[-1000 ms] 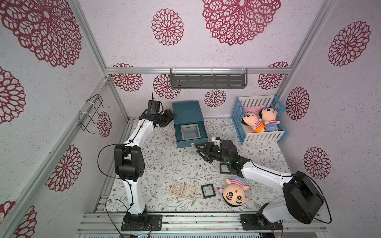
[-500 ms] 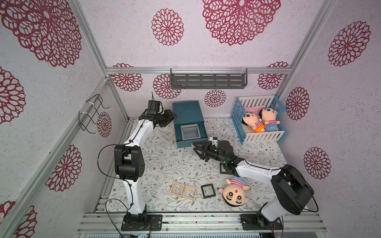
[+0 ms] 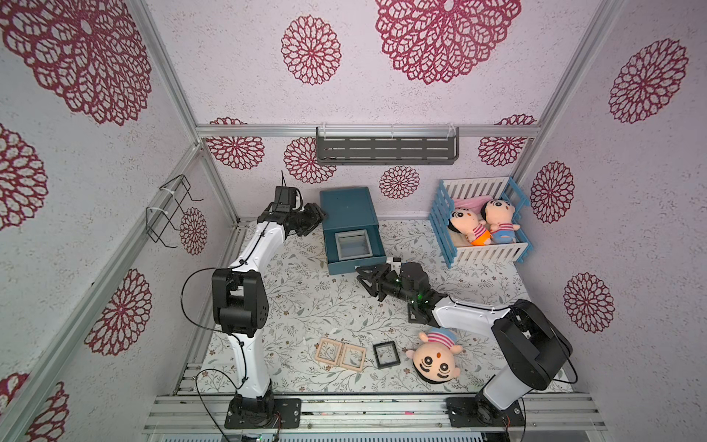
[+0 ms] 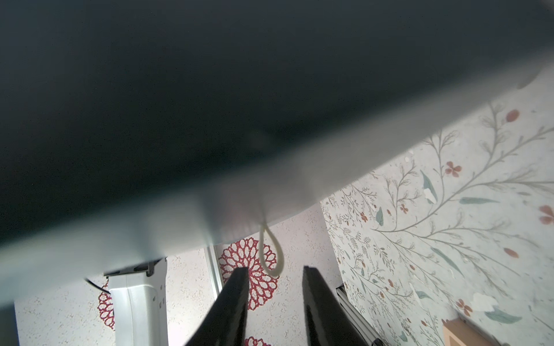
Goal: Place the brooch boxes into the drawer by color
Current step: Close the drawer in the storage box.
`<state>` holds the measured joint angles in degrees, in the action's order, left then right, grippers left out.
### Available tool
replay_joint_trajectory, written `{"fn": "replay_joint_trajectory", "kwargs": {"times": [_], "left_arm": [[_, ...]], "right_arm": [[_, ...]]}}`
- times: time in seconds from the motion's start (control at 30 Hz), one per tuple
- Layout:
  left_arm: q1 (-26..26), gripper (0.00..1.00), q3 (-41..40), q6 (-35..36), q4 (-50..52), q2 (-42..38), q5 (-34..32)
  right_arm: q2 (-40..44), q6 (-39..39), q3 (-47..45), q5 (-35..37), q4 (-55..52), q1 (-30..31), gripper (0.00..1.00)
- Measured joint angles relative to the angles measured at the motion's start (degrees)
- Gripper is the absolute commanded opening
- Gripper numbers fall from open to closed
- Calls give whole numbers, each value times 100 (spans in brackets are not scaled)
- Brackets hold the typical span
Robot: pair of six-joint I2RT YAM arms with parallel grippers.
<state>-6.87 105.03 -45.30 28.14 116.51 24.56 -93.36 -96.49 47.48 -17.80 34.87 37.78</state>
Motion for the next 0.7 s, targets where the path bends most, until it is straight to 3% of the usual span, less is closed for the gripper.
{"fn": "replay_joint_trajectory", "kwargs": {"times": [0.13, 0.6, 0.7], "left_arm": [[-4, 60, 0, -7, 0, 0, 2], [-33, 59, 0, -31, 2, -2, 4], [-37, 59, 0, -35, 2, 0, 7]], "right_arm": [[-55, -44, 0, 61, 103, 0, 29], [-192, -160, 0, 302, 439, 13, 0], [-192, -168, 0, 308, 446, 13, 0]]}}
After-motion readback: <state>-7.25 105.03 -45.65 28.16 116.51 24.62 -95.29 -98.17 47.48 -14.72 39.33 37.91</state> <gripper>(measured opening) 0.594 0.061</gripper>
